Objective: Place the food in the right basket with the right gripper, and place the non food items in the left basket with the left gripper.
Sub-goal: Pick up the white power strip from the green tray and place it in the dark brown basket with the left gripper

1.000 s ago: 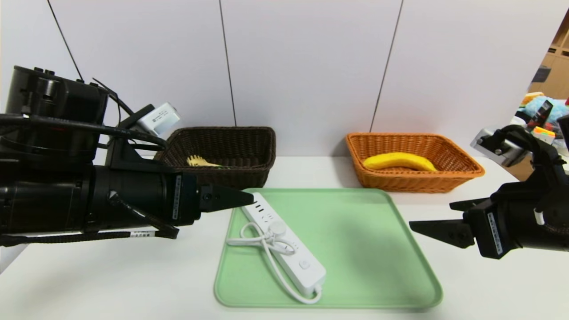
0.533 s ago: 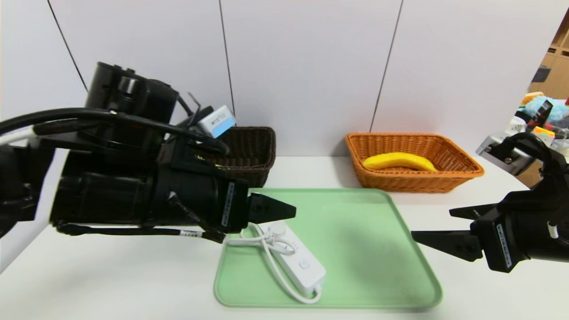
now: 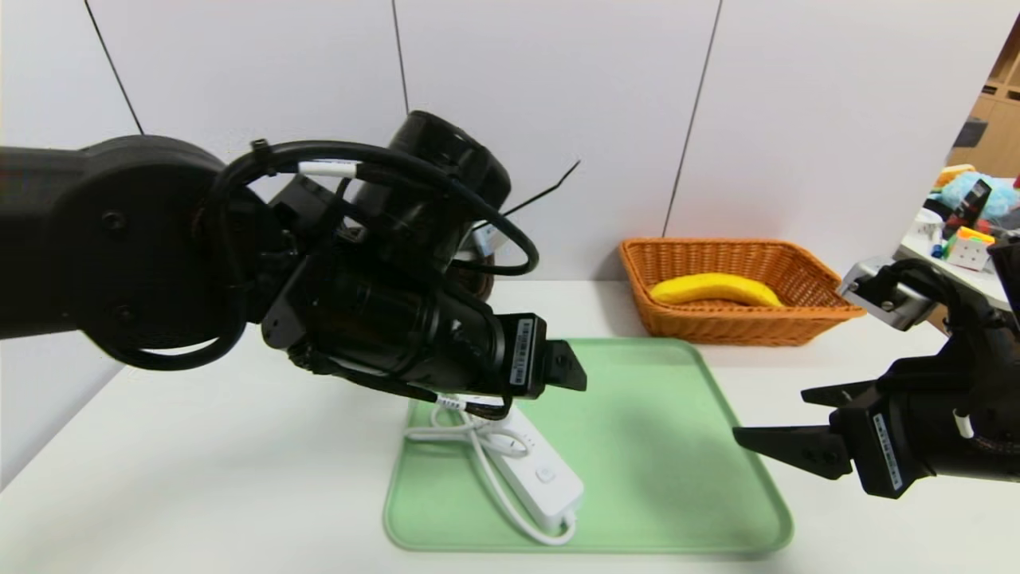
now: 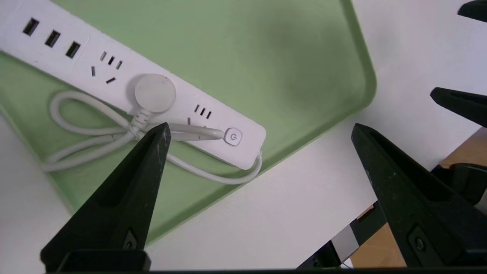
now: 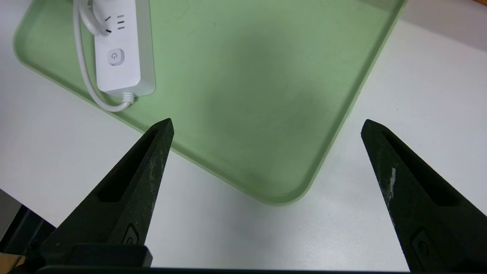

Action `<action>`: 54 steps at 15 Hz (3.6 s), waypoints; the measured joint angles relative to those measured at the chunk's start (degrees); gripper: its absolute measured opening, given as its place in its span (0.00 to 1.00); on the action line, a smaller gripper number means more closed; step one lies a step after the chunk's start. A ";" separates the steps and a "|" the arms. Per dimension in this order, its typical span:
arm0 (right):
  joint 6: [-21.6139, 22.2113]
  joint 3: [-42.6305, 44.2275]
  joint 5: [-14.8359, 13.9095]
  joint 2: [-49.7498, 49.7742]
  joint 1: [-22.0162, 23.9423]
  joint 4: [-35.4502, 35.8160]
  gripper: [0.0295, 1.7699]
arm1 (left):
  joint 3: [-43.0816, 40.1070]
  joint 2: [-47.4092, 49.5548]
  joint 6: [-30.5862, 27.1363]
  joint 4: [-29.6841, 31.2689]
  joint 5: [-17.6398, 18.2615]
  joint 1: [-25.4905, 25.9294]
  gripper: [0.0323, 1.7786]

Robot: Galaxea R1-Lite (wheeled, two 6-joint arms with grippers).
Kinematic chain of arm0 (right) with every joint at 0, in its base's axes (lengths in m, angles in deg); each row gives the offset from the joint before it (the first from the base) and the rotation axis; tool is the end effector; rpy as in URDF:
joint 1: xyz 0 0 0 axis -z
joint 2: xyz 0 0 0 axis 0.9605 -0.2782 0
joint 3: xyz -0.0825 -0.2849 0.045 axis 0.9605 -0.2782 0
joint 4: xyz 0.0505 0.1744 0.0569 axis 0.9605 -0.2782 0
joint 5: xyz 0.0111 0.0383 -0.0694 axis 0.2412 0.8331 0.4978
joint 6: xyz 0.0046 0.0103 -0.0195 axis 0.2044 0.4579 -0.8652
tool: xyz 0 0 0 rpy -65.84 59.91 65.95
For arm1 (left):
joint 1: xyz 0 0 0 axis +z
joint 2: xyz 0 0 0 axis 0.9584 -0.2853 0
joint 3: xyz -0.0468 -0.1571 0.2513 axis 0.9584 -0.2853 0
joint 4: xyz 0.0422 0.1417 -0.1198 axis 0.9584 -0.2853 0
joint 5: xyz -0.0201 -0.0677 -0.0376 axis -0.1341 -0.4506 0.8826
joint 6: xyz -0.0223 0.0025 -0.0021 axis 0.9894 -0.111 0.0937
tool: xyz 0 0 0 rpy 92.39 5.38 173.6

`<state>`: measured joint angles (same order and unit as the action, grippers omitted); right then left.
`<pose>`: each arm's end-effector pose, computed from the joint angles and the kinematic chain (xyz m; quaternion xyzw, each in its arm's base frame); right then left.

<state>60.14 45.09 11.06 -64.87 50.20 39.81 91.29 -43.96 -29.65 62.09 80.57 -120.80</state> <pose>0.1667 0.0760 0.2138 -0.0403 0.3418 0.2457 0.9062 0.2163 -0.2362 0.2529 -0.0871 0.4252 -0.2884 0.8535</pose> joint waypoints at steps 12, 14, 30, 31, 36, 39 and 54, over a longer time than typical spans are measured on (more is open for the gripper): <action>-0.02 -0.96 2.18 -2.36 0.96 1.26 0.96 | 26.73 -14.52 24.80 -33.90 -14.19 -1.83 0.95; 0.00 -1.05 2.49 -2.45 1.05 1.27 0.96 | 27.09 -15.32 26.30 -34.82 -14.18 -2.32 0.95; -0.07 -3.43 4.27 -4.05 1.08 6.85 0.96 | 27.22 -18.71 31.15 -39.19 -17.88 -4.80 0.95; -0.10 -3.45 4.35 -4.17 1.08 6.85 0.96 | 27.22 -18.91 31.06 -39.01 -19.18 -4.94 0.95; -0.11 -3.51 4.33 -4.61 1.08 7.08 0.96 | 27.22 -19.85 29.66 -38.86 -19.77 -5.05 0.95; -0.10 -3.54 5.05 -4.77 1.08 7.49 0.96 | 27.22 -19.74 25.33 -38.86 -19.79 -4.88 0.95; 0.04 -6.67 5.21 -4.05 1.90 7.59 0.96 | 27.22 -15.63 -42.06 -32.02 -4.60 11.46 0.95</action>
<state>60.17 38.42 16.27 -68.92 52.10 47.41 118.51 -59.59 -71.70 30.06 75.97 -109.34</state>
